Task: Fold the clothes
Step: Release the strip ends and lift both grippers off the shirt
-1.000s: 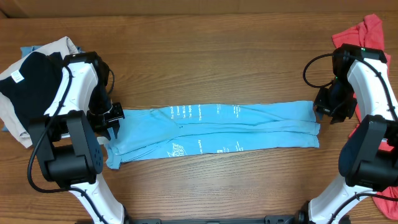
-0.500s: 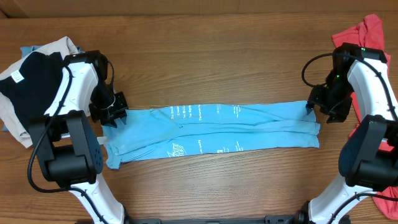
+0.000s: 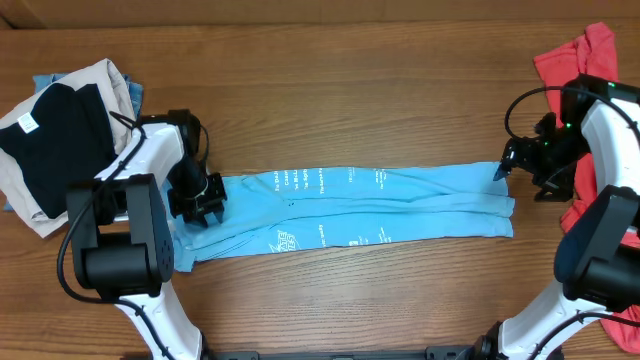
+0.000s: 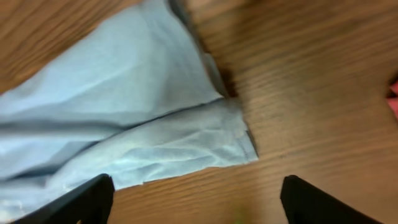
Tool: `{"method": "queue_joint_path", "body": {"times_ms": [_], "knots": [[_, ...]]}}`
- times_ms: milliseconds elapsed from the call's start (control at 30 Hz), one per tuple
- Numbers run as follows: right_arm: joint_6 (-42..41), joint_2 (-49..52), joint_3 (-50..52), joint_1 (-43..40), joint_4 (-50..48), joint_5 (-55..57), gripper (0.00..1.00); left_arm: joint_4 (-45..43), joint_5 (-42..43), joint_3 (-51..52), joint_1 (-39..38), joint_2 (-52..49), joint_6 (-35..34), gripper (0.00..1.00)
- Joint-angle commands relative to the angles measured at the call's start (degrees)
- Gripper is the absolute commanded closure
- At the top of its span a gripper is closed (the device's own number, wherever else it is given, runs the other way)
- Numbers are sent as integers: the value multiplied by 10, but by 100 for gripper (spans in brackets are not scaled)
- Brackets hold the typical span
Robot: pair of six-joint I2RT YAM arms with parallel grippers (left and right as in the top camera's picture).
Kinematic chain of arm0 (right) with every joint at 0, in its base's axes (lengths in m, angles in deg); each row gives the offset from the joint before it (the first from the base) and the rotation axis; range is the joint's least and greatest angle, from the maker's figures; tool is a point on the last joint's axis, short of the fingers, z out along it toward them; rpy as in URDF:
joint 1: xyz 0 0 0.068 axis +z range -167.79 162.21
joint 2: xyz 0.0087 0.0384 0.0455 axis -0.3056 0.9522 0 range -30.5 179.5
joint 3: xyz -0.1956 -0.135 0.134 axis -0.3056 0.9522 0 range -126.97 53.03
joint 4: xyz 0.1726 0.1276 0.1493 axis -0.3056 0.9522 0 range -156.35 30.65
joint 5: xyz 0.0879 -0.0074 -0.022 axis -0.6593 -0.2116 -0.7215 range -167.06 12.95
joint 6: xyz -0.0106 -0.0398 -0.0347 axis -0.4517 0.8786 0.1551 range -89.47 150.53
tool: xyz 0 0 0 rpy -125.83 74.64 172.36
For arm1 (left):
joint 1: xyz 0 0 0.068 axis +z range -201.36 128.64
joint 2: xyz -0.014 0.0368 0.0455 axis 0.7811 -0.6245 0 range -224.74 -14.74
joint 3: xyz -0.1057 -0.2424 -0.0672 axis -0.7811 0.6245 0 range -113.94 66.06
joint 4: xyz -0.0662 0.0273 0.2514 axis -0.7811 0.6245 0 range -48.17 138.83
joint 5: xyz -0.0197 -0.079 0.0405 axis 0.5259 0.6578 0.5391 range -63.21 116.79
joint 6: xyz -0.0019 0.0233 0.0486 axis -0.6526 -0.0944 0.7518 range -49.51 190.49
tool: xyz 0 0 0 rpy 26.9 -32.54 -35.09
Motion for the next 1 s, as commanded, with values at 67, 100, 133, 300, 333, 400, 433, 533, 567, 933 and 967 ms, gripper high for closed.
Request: {"method": "queue_joint_path", "body": {"times_ms": [67,100,133,300,333,400,433,533,567,933,967], "knots": [[54,-7,26,-1,-25,-56,4,-83,-64,28,-3,12,-11,68],[53,-7,37,-1,-33,-56,4,-105,-65,28,-3,12,-7,68],[53,-7,47,-1,-41,-56,4,-126,-59,28,-3,12,-1,68],[51,-7,109,-1,-77,-56,4,-230,-58,28,-14,6,35,64],[51,-7,120,-1,-85,-56,3,-243,-63,28,-17,4,36,64],[51,-7,137,-1,-98,-58,3,-254,-63,27,-17,1,36,63],[51,-7,144,-1,-105,-63,3,-254,-63,27,-17,1,36,63],[52,-7,160,-1,-122,-89,3,-231,-62,27,-17,1,36,59],[51,-7,163,-1,-125,-89,3,-220,-63,26,-17,1,36,57],[49,-7,217,-1,-173,-127,15,-74,-21,26,-17,1,34,36],[49,-7,225,-1,-180,-127,16,-70,-20,26,-17,1,34,36]]}}
